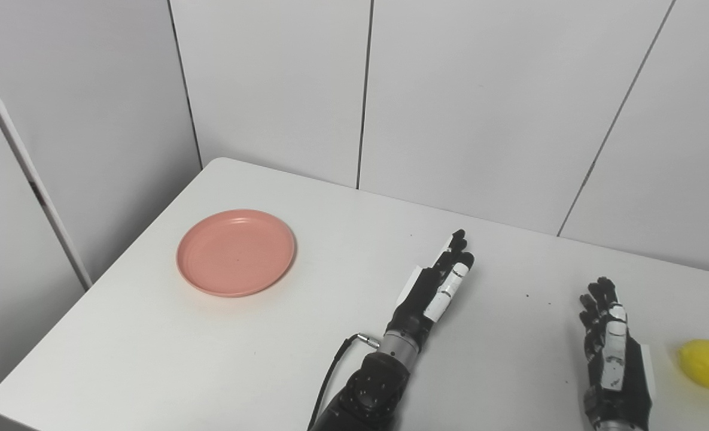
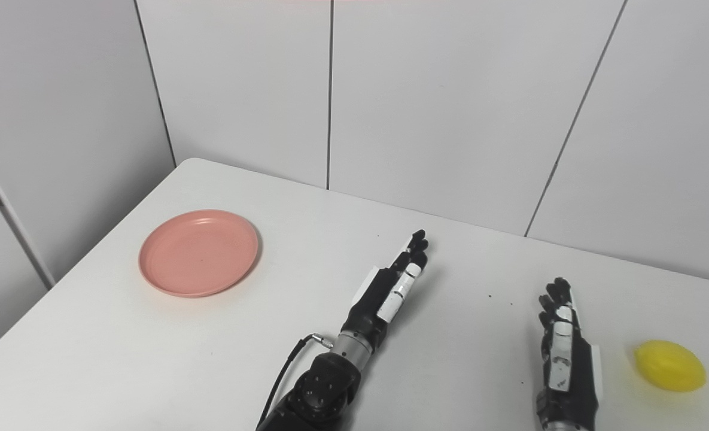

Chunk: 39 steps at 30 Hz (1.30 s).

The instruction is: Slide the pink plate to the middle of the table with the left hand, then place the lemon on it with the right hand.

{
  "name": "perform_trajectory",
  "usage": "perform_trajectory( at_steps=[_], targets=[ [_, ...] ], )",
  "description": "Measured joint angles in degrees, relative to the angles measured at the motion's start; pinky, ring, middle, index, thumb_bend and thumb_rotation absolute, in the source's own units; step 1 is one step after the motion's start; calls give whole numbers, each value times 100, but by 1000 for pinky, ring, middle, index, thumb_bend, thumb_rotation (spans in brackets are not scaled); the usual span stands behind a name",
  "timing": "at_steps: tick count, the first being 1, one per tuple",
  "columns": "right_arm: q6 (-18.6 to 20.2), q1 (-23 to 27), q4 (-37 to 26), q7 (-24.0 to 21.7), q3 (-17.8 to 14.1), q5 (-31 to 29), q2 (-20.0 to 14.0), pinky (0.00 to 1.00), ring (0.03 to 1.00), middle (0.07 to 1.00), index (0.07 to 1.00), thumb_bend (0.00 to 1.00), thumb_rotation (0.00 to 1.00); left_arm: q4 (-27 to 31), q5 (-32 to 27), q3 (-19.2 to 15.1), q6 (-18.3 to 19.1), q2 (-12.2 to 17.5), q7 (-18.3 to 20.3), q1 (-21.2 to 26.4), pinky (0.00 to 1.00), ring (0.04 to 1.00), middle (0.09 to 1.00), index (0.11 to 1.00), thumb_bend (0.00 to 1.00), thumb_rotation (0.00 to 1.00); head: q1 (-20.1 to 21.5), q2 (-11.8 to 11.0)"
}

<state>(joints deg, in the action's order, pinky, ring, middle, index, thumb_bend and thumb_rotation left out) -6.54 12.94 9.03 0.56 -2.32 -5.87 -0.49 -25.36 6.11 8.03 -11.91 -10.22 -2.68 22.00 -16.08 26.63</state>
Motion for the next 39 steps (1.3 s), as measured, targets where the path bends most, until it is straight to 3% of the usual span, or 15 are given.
perform_trajectory(
  at_steps=[7, 12, 14, 16, 21, 25, 34, 39],
  targets=[
    [-9, 17, 43, 3, 1, 22, 2, 989, 950, 948, 945, 684, 1000, -22, 3, -40, -46, -1, -70, 21, 973, 978, 984, 989, 494, 1000, 44, -79],
    [-32, 48, 44, 15, 14, 49, 22, 991, 951, 947, 943, 692, 1000, 401, 0, -155, 422, 61, -68, -152, 978, 958, 957, 950, 498, 1000, 18, -105],
    [-42, 63, 52, 14, 12, 50, 21, 990, 951, 950, 944, 692, 1000, 516, 5, -280, 534, 115, -122, -190, 887, 879, 884, 881, 531, 1000, -18, -105],
    [-55, 70, 60, 12, 9, 49, 14, 990, 952, 951, 945, 692, 1000, 612, 43, -426, 652, 165, -296, -209, 870, 864, 872, 872, 539, 1000, -52, -114],
    [-121, 91, 95, -3, 6, 37, -8, 996, 955, 955, 950, 678, 1000, 742, -7, -576, 646, 408, -319, -216, 881, 854, 865, 866, 564, 1000, -79, -114],
    [-135, 129, 134, -4, 12, 40, -14, 1000, 958, 957, 952, 678, 1000, 912, 32, -626, 662, 549, -334, -167, 832, 813, 819, 816, 555, 1000, -79, -141],
    [-147, 174, 188, -4, 13, 45, -23, 1000, 950, 953, 946, 679, 1000, 1369, 426, -881, 803, 741, -798, 147, 815, 768, 773, 769, 593, 1000, -105, -167],
    [-151, 177, 198, -6, 8, 28, -24, 1000, 958, 956, 951, 678, 1000, 1515, 487, -1133, 881, 849, -916, 202, 806, 758, 757, 751, 549, 1000, -158, -202]
  ],
)
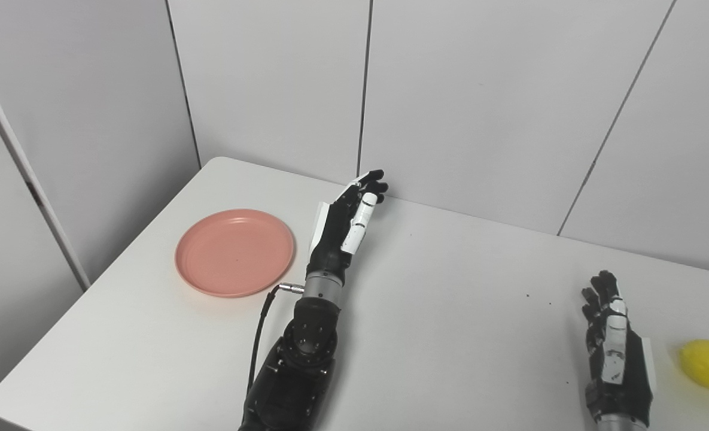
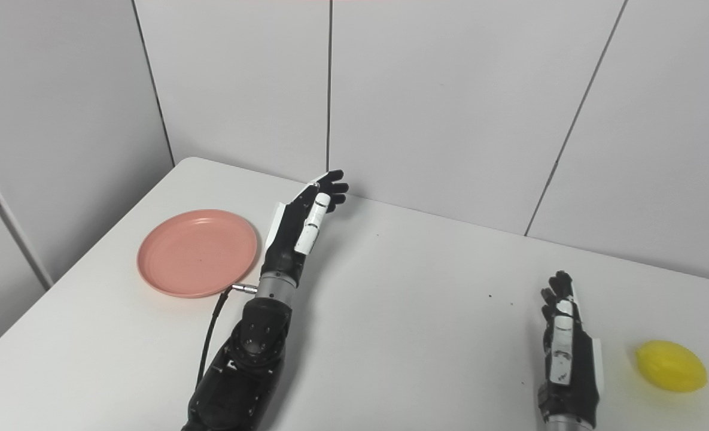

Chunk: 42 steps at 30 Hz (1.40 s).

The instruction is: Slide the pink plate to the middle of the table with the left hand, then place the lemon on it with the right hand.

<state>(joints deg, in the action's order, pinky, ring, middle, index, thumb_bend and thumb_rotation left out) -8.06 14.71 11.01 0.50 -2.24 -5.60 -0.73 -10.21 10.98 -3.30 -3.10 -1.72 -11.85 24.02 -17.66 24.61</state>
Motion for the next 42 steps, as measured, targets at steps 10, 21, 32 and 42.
perform_trajectory(
  at_steps=[10, 21, 32, 42],
  targets=[
    [-15, 7, 31, -71, 0, -41, -20, 1000, 962, 961, 958, 687, 1000, 140, -91, -607, -21, 701, -208, 55, 713, 698, 699, 695, 540, 1000, -35, -26],
    [-24, 7, 18, -99, -18, -63, -8, 1000, 964, 962, 960, 693, 1000, 73, -113, -955, -7, 1157, -262, 50, 705, 711, 710, 700, 527, 1000, -62, -53],
    [-25, 6, 11, -101, -17, -58, -9, 1000, 963, 958, 960, 682, 1000, 96, -310, -1125, -8, 1627, -102, -158, 719, 728, 728, 719, 488, 1000, -44, -62],
    [-25, 0, 4, -112, -29, -63, -12, 1000, 963, 959, 963, 705, 1000, 94, -518, -1338, 224, 1833, 7, -323, 718, 751, 753, 752, 475, 1000, -88, -53]
  ],
)
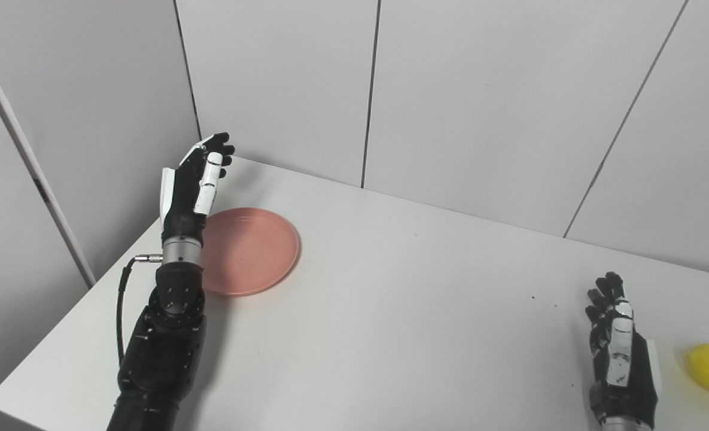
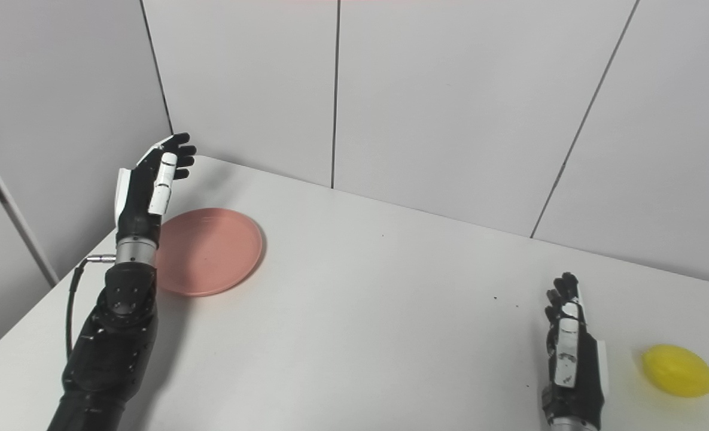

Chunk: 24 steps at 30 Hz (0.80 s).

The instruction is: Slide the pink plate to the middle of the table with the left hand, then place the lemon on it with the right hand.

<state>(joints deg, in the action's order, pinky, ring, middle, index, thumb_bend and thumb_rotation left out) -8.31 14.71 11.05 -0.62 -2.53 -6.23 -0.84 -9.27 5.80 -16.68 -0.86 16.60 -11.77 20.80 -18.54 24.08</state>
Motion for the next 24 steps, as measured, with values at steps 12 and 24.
perform_trajectory(
  at_steps=[12, 24],
  targets=[
    [0, 1, 5, -16, -5, 9, -1, 1000, 960, 954, 954, 697, 1000, -621, -472, -331, 7, 201, 7, -112, 755, 750, 744, 738, 480, 1000, -9, -9],
    [-1, 3, 8, -21, -9, 6, -1, 1000, 959, 955, 954, 708, 1000, -1584, -723, -391, -331, 183, -59, 37, 746, 759, 755, 752, 402, 1000, 0, -26]
  ],
)
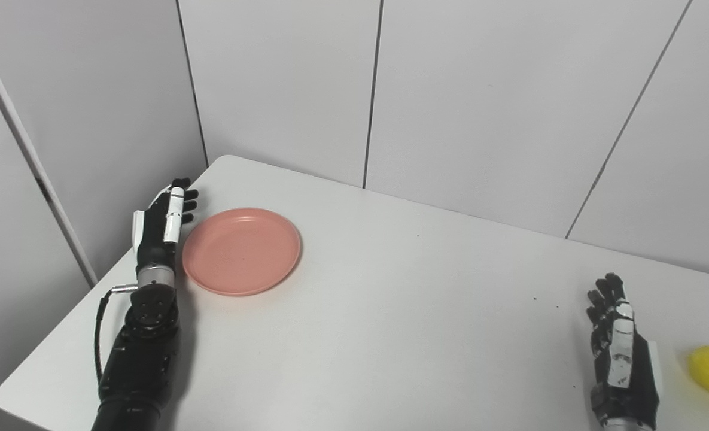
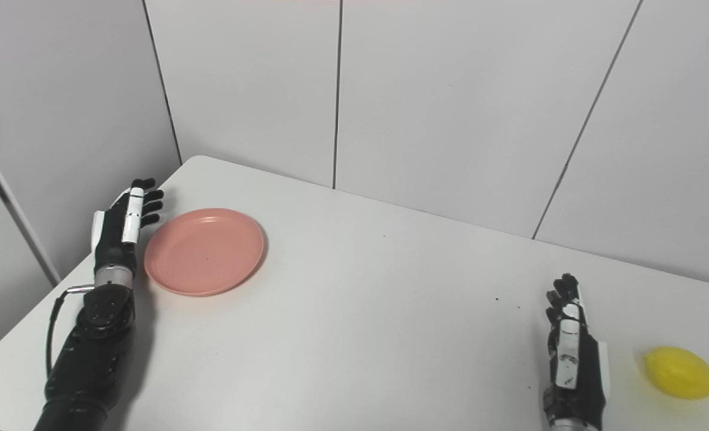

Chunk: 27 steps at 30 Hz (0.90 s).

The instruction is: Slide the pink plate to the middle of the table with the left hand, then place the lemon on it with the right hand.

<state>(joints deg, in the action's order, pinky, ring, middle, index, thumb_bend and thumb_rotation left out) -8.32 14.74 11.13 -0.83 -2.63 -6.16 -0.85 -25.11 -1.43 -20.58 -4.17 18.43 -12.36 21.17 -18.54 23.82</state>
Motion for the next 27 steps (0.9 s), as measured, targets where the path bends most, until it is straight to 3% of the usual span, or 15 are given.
perform_trajectory(
  at_steps=[8, 11, 19, 27],
  targets=[
    [0, 1, 1, -3, 5, 29, -7, 1000, 962, 956, 955, 706, 1000, -440, -137, 0, -243, 5, 12, 128, 734, 757, 761, 763, 416, 1000, 62, -9],
    [0, 1, 1, -10, 3, 28, -9, 1000, 958, 955, 958, 697, 1000, -529, -431, 1, -258, 21, 200, 142, 767, 761, 760, 769, 446, 1000, 53, 9],
    [0, 3, 23, -29, -24, 8, -35, 1000, 954, 951, 952, 703, 1000, -541, -1059, -13, -294, 27, 535, 163, 794, 799, 794, 786, 411, 1000, 35, 26],
    [0, 26, 50, -36, -22, 6, -31, 1000, 954, 950, 955, 704, 1000, -559, -1619, 111, -324, -107, 1174, 281, 782, 795, 792, 779, 410, 1000, 53, 35]
  ],
)
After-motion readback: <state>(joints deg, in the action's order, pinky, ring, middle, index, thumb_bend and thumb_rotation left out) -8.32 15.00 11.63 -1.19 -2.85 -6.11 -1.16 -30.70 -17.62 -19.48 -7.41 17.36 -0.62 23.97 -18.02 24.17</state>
